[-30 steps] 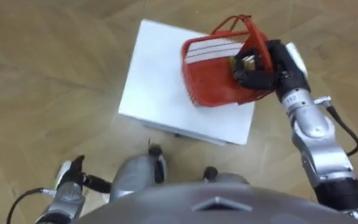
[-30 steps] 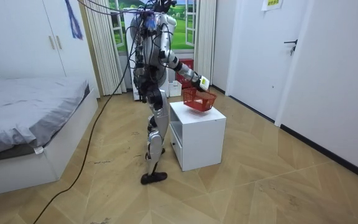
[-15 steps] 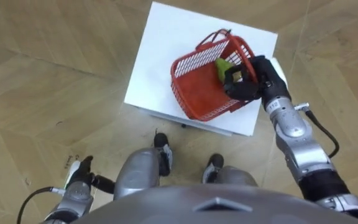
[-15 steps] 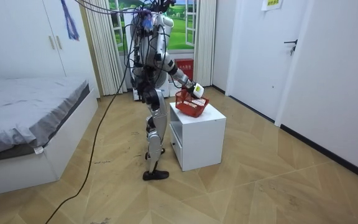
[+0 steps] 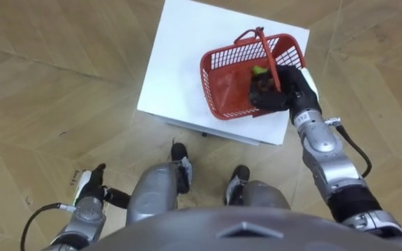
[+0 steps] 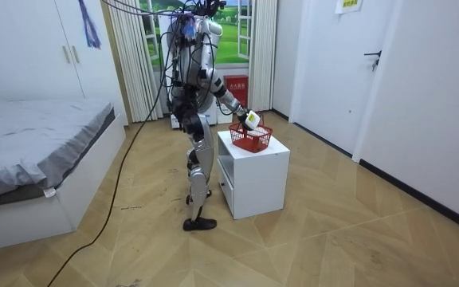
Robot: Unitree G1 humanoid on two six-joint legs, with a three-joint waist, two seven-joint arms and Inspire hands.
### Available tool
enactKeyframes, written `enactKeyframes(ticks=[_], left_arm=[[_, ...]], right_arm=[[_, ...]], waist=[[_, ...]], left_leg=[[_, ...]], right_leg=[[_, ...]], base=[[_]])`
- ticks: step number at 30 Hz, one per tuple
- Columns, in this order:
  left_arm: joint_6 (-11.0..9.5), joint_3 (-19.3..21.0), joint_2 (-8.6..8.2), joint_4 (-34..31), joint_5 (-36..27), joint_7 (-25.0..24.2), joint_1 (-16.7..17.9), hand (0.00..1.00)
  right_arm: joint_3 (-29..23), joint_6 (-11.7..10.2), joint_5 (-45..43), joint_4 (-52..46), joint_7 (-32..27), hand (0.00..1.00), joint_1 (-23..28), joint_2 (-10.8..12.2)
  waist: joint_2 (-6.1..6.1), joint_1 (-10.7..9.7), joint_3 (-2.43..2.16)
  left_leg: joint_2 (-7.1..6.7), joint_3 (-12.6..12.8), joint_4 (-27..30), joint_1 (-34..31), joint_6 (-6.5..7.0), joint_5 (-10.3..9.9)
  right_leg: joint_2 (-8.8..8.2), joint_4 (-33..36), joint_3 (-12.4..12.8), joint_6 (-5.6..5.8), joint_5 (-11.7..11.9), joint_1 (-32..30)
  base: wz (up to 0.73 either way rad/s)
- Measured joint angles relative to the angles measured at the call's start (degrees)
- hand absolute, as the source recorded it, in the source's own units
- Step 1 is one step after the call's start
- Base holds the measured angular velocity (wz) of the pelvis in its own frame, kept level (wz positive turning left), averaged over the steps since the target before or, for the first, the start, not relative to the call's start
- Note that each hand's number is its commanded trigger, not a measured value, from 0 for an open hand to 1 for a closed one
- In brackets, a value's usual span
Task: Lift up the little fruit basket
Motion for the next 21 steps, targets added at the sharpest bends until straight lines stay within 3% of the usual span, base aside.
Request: enactKeyframes(ticks=[8,21], left_arm=[[-0.25,-0.01,-0.1,0.52,-0.58,0.08,1.04,0.0],[0.01,-0.01,-0.19,1.26,-0.47,0.99,1.87,0.0]], right_arm=[[0.02,-1.58,0.97,1.11,-1.69,0.0,0.05,0.01],[-0.13,-2.33,-2.4,0.91,-5.87,0.0,1.17,-0.25]], waist=[[0.31,0.12,-0.01],[0.34,-0.35,-0.11]], left_leg=[[-0.04,-0.1,-0.06,0.0,0.0,0.01],[-0.27,-0.25,-0.49,0.12,0.0,0.03]], right_leg=[[-0.04,-0.03,-0.12,0.0,0.0,0.07],[-0.18,-0.24,-0.69,0.0,0.0,0.15]], base=[[0.0],[0.0]])
